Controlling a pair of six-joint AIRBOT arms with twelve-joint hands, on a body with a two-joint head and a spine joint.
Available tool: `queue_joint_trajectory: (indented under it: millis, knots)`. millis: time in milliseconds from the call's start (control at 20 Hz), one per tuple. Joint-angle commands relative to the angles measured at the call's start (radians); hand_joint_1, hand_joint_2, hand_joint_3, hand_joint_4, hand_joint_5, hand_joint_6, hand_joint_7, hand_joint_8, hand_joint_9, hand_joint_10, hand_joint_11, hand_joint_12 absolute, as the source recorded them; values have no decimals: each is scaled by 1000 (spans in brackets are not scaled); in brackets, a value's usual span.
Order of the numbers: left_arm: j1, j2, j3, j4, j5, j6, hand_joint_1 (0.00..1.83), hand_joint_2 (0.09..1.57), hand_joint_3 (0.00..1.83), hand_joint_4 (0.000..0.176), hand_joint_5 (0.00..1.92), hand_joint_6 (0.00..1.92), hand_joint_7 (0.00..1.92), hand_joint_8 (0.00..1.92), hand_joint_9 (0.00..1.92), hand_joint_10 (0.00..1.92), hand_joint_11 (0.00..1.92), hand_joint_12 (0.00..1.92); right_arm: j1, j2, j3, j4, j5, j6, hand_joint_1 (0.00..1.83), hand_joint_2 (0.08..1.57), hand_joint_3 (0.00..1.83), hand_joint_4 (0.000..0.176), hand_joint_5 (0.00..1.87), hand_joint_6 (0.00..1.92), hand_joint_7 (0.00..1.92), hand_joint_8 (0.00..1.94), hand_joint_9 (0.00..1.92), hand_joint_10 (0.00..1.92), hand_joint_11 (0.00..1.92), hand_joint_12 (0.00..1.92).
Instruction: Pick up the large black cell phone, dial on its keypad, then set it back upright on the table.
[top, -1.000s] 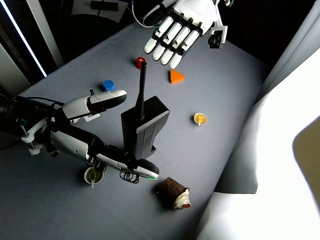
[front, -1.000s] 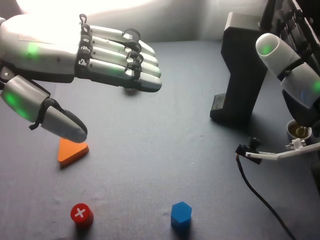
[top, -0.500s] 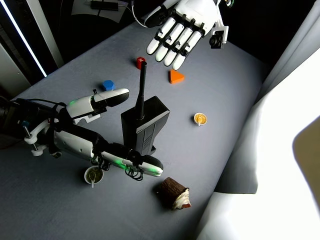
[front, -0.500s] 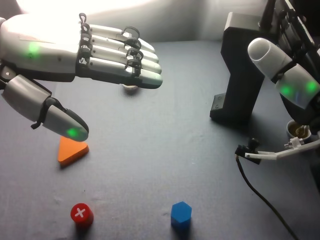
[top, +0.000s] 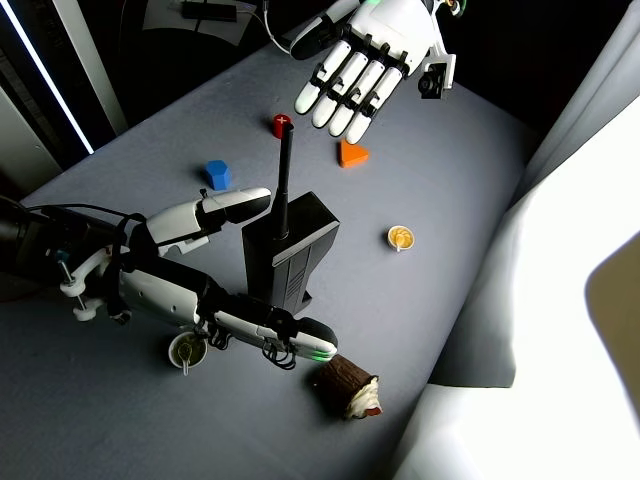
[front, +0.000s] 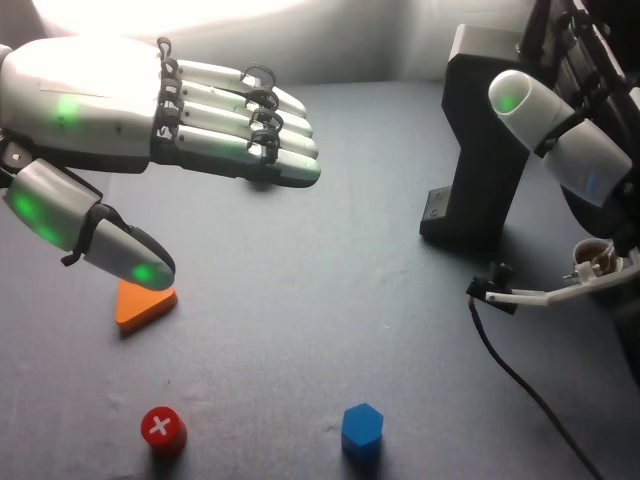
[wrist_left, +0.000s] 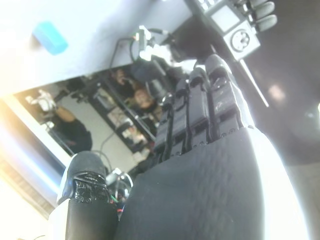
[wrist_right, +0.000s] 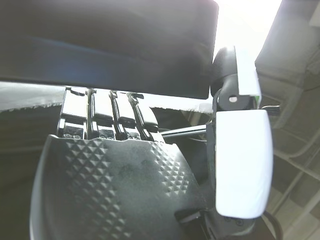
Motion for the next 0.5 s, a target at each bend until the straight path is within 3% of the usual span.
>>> queue_joint_trajectory:
  millis: [0,100,150,250,300,400,450]
  knots:
    - [-19,4,4,-108,-52,3,0,1205,0,0,69,1,88,6,83,6,0,256,9,6,6,-42,105,14,957,986,3,0,23,8,0,0,0,0,81,42]
    - [-18,4,4,-108,-51,3,0,1205,0,0,66,0,86,2,76,1,0,213,10,2,8,-46,101,16,937,1019,17,0,46,14,0,0,0,0,86,51]
    - [-17,3,4,-108,-52,3,0,1205,0,0,50,2,67,3,55,3,0,146,11,-1,9,-48,100,17,926,1035,0,0,79,9,21,2,12,2,16,250]
    - [-16,1,4,-108,-54,4,0,1204,0,0,64,3,83,3,74,4,0,189,12,-8,11,-50,98,17,987,962,0,0,163,6,142,10,125,14,0,457]
    - [-16,1,4,-108,-52,4,6,1206,0,0,92,3,116,4,107,6,0,271,14,-11,12,-51,98,17,1010,979,0,0,225,5,226,10,222,19,0,663]
    - [-15,1,4,-108,-50,4,0,1204,0,0,56,1,87,2,83,2,0,217,16,-17,16,-52,98,17,1119,1081,10,0,409,12,445,18,495,53,127,1033]
    - [-15,1,4,-108,-51,4,0,1203,0,0,56,1,90,2,86,2,0,234,16,-20,18,-52,98,17,1192,1116,8,0,486,15,524,20,607,63,239,1038]
